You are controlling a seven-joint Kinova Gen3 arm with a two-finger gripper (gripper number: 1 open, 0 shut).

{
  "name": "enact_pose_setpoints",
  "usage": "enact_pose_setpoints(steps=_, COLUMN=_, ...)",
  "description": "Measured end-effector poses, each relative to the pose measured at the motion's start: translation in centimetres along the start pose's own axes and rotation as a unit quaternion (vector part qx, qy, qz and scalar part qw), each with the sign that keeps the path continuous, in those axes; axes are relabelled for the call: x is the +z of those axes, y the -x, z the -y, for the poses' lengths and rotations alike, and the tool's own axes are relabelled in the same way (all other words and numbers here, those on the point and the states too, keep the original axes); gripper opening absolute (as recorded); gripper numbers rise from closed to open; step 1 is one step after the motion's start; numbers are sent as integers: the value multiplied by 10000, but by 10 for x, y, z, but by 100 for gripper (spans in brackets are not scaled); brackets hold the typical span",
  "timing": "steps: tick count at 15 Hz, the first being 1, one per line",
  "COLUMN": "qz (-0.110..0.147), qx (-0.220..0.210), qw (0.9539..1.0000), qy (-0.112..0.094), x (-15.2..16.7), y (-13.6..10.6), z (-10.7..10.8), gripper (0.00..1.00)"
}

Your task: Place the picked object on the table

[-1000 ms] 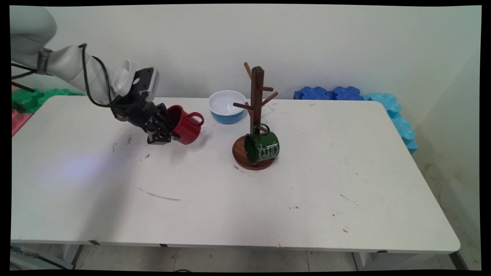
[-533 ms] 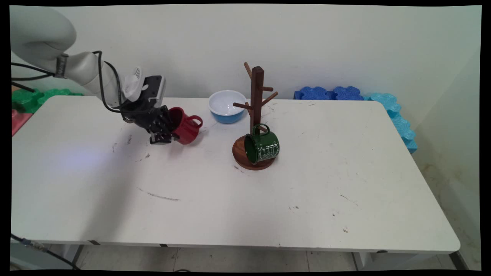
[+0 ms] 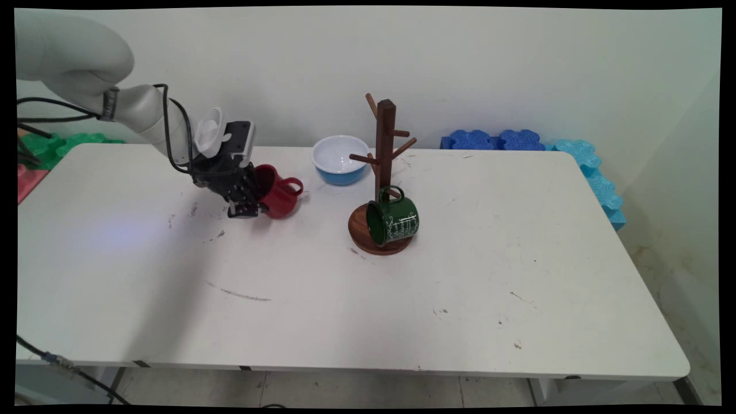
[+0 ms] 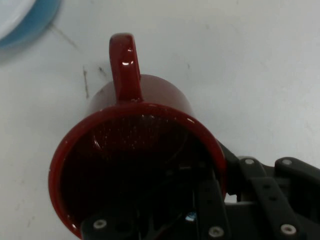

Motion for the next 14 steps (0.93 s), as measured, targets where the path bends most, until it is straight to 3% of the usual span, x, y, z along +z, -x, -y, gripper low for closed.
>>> enact_pose_setpoints(steps=5, qz=86, qx=16, qw=10000, qy=15, x=9, y=1, z=5, gripper=0)
enact_pose_setpoints(steps=6, qz=93, qx=22, qw=10000, qy=16, x=11, y=1, z=6, gripper=100)
enact_pose_setpoints(steps=14, qz=87, qx=67, qw=9999, qy=-18, x=18, y=-2, z=13, gripper=100)
